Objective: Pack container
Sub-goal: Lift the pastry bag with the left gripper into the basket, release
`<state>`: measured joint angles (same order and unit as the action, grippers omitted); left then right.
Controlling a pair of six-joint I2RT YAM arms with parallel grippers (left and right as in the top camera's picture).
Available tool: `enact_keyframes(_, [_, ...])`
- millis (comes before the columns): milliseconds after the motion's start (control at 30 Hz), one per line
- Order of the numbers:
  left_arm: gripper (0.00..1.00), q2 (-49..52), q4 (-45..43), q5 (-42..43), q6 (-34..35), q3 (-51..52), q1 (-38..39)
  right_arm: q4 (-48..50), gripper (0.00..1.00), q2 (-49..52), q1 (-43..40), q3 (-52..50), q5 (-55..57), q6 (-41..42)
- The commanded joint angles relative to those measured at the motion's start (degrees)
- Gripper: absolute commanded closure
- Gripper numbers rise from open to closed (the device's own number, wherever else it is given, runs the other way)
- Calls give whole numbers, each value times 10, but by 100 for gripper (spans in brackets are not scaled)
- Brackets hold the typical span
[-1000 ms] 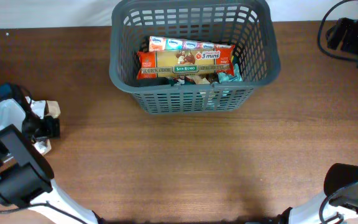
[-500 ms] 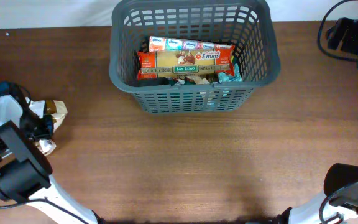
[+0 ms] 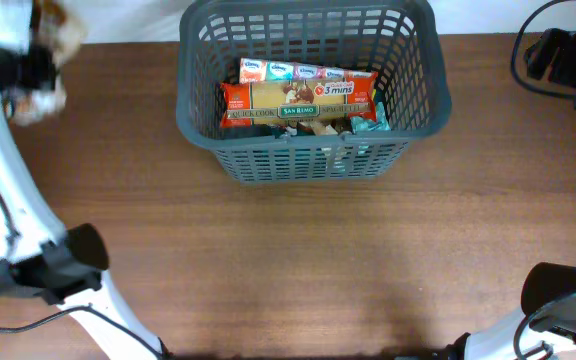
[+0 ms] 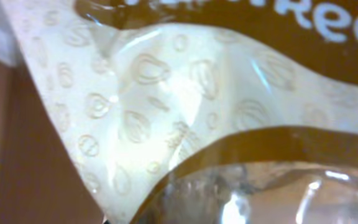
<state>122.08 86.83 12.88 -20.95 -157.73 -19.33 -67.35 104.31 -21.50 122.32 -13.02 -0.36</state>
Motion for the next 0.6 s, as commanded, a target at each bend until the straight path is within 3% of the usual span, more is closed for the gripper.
enact_keyframes(0, [98, -10, 12, 110, -85, -150, 90, 0, 1, 2, 1, -2, -3, 0])
enact_keyframes(133, [98, -10, 10, 113, -167, -206, 197, 0, 1, 2, 1, -2, -3, 0])
enact_keyframes(267, [98, 5, 3, 80, -249, -175, 326, 0, 1, 2, 1, -2, -2, 0])
enact_keyframes(567, [98, 73, -45, -5, -276, -23, 405, 0, 1, 2, 1, -2, -3, 0])
